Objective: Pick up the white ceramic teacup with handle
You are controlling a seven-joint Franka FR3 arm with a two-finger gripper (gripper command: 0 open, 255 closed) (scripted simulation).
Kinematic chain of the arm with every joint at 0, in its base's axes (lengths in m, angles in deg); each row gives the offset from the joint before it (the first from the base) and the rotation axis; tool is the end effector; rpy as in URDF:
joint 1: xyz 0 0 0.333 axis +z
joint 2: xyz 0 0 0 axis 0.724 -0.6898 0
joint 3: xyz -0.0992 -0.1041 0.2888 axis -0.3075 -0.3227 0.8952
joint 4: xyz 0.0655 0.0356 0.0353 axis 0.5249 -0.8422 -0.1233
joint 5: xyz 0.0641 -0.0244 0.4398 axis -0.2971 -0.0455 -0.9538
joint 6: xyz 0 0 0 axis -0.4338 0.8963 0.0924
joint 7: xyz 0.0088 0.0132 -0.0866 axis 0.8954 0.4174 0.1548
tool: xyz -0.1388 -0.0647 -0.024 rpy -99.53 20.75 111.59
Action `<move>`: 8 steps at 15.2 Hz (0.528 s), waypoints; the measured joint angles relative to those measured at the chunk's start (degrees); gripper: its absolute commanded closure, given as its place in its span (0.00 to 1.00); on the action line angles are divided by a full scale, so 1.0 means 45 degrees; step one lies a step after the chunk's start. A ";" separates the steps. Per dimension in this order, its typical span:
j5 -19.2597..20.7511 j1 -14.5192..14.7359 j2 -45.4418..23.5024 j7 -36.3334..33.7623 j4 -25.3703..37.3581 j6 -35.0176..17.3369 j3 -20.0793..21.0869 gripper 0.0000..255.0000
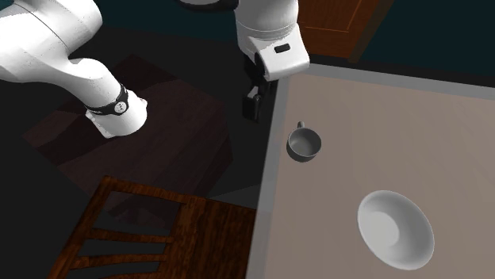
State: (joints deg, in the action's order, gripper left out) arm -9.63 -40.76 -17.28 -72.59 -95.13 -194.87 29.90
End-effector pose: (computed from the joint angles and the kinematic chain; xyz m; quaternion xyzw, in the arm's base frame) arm 0.4927 0.1753 0.3108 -0.9971 -0.0722 -0.0224 0.0090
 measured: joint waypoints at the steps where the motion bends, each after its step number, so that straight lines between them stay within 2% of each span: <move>1: 0.0188 0.0028 -0.0491 -0.0248 0.0195 -0.0285 0.0129 0.00; 8: 0.2065 0.0469 -0.4066 -0.2166 0.2046 -0.1797 0.0542 0.00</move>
State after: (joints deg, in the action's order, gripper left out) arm -0.34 -38.65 -35.58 -82.33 -85.93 -202.95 32.34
